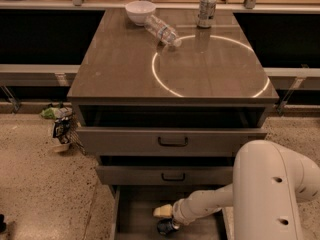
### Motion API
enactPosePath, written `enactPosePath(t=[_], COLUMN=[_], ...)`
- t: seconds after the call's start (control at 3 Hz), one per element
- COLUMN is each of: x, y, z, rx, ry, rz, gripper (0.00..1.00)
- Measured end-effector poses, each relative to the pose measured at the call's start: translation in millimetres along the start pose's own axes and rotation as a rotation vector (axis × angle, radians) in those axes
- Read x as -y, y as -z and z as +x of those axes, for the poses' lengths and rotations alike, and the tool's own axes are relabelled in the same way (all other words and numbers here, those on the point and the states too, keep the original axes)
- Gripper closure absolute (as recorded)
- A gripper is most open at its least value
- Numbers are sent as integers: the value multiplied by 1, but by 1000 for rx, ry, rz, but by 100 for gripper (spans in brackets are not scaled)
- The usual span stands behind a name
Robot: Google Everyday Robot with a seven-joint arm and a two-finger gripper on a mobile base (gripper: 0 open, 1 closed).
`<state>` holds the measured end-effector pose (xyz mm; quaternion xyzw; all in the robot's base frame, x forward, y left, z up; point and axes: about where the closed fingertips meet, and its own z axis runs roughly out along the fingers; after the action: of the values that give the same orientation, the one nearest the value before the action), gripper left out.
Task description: Place pepsi can into bottom drawer
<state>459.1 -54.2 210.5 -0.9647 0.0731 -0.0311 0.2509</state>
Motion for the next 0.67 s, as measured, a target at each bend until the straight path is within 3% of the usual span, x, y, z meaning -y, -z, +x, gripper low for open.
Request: enactPosePath(t=[0.67], x=[15], y=[30], z=[-20], rx=[4], ry=[-21], rz=[-3], gripper=[0])
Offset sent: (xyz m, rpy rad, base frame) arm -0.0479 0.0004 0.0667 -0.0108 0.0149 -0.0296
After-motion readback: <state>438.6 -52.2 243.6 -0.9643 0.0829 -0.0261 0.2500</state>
